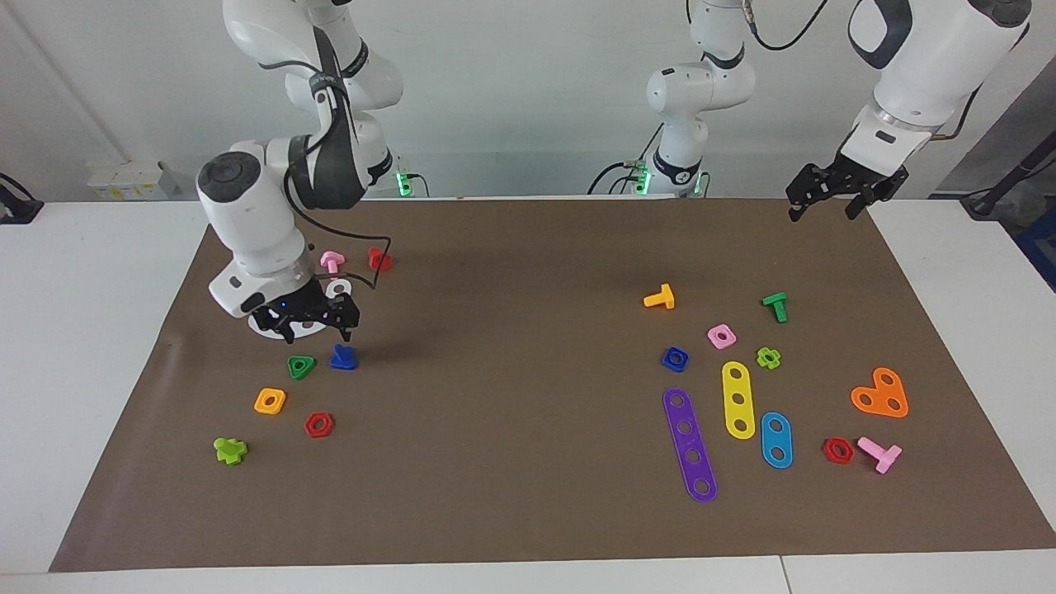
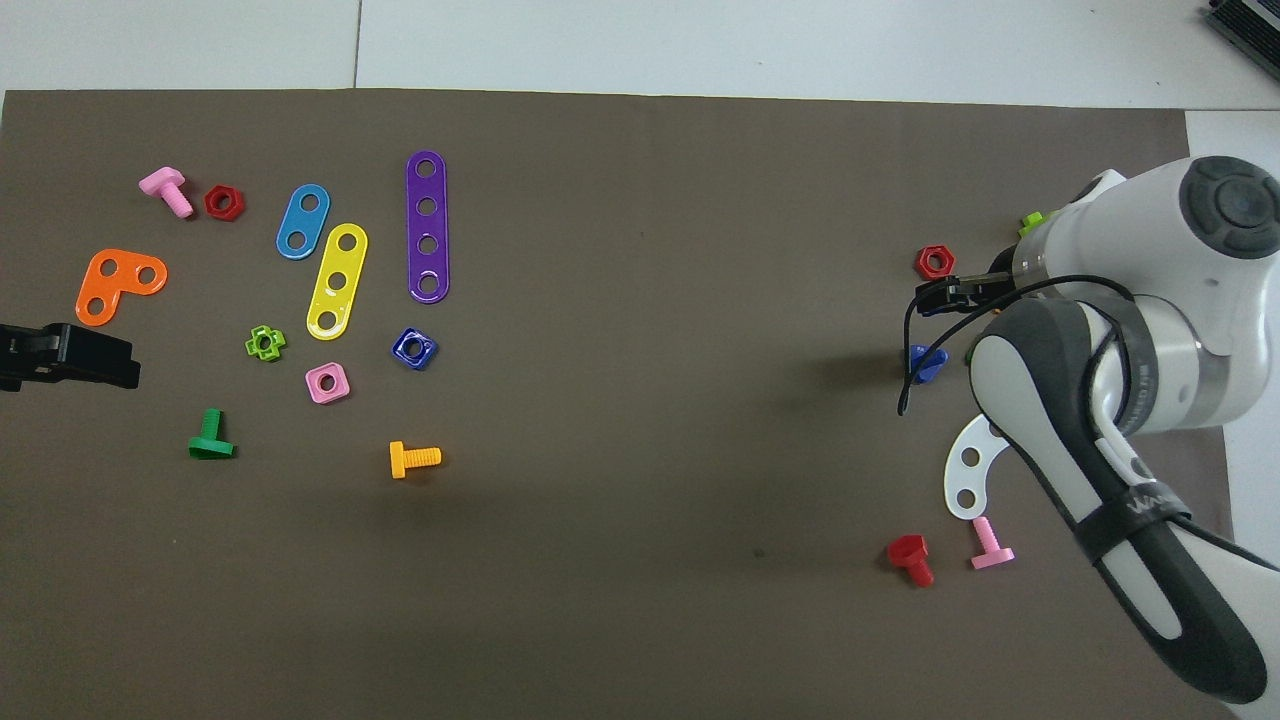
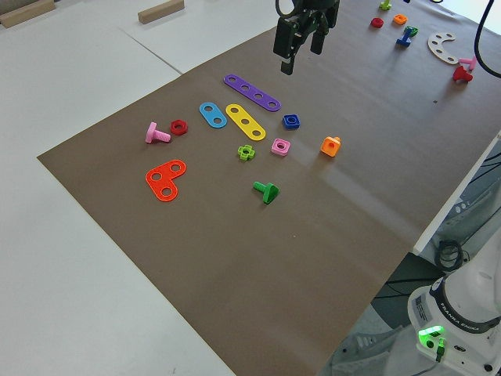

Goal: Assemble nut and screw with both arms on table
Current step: 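Reach the right gripper down to the blue nut, then close the right gripper on the blue nut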

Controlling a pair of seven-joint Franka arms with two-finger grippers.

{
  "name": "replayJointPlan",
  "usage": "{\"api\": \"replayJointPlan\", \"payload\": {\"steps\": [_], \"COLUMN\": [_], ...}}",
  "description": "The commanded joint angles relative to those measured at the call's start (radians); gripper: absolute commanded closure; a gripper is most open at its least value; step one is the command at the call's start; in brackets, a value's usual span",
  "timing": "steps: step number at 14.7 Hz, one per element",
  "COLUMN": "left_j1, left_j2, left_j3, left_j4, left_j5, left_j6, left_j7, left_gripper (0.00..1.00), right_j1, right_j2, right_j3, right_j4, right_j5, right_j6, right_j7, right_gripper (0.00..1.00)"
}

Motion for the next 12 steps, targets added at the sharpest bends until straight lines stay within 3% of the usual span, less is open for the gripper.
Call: {"api": "replayJointPlan", "payload": {"steps": [1, 4, 6, 9, 12], "left_j1": [0.007, 0.007, 0.007, 0.007, 0.007], "left_j2": [-0.029, -0.029, -0.029, -0.029, -0.029], "left_j3": [0.001, 0.001, 0.001, 0.001, 0.001], "left_j4": [-0.027, -0.027, -0.027, -0.027, -0.026], "left_j5": [-0.018, -0.018, -0.018, -0.018, -0.018], "left_j6": [-0.002, -0.002, -0.002, -0.002, -0.002], "left_j7": [-0.002, -0.002, -0.002, -0.001, -0.002], "left_gripper": [0.0, 0.0, 0.0, 0.0, 0.0], "right_j1": [-0.01, -0.01, -0.011, -0.013, -0.013], "right_j2": [-0.003, -0.002, -0.007, -0.003, 0.005], "right_j3": [0.003, 0.003, 0.003, 0.003, 0.003], "right_j4": [-0.108, -0.168, -0.197, -0.211, -0.242], "right_j5": [0.022, 0.022, 0.022, 0.022, 0.022], "right_j6": [0.126, 0.164, 0.167, 0.179, 0.265], "right_j7": [-0.098, -0.107, -0.151, -0.17, -0.17], "right_gripper": [0.0, 0.0, 0.08, 0.28, 0.31]}}
